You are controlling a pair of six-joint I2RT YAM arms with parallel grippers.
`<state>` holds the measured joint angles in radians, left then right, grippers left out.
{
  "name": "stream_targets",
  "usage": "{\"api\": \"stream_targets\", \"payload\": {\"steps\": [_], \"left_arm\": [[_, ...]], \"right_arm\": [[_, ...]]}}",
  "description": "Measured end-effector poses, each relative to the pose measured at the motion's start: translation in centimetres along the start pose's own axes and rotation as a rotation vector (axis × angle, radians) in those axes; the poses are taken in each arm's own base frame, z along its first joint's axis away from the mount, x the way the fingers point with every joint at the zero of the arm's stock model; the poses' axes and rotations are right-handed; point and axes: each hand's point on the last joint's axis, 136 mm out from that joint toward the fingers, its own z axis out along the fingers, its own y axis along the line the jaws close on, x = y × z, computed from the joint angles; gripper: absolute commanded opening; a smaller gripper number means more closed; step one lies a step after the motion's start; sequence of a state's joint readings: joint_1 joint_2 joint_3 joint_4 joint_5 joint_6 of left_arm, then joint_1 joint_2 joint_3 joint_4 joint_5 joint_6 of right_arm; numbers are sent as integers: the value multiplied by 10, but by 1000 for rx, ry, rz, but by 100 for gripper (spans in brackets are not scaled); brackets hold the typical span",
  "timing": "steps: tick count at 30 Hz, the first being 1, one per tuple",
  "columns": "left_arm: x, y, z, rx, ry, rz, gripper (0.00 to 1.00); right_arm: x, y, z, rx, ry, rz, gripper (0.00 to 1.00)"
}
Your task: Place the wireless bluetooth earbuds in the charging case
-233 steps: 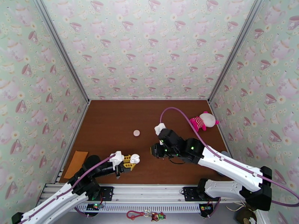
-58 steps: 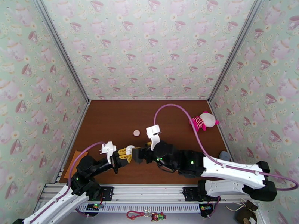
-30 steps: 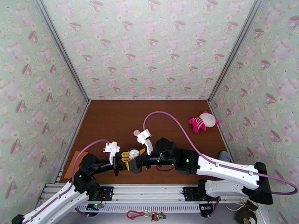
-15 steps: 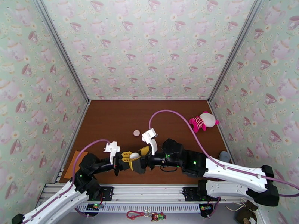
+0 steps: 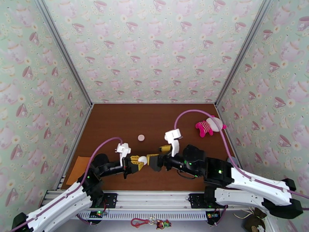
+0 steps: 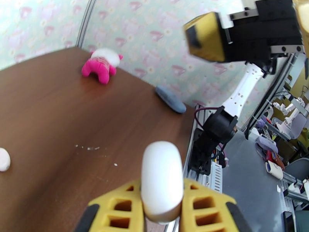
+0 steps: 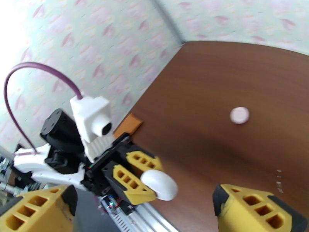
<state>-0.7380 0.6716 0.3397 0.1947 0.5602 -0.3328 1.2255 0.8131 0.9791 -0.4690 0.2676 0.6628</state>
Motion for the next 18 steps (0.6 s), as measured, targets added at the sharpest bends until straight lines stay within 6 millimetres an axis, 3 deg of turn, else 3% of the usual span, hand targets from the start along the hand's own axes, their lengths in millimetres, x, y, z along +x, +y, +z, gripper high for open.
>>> {"api": "stream_targets", "payload": {"steps": [3,8,18], "left_arm": [[1,9,14,-32,17,-53,0],[5,26,44,-83,58,-127,0],[2,58,95,-156,95,-199,0]], "right_arm": [[-13,-27,-26,94,-68,32,99],[-18,-57,-57,196,-123,62,99],[3,-97,-72,345,-99,57,99]]}}
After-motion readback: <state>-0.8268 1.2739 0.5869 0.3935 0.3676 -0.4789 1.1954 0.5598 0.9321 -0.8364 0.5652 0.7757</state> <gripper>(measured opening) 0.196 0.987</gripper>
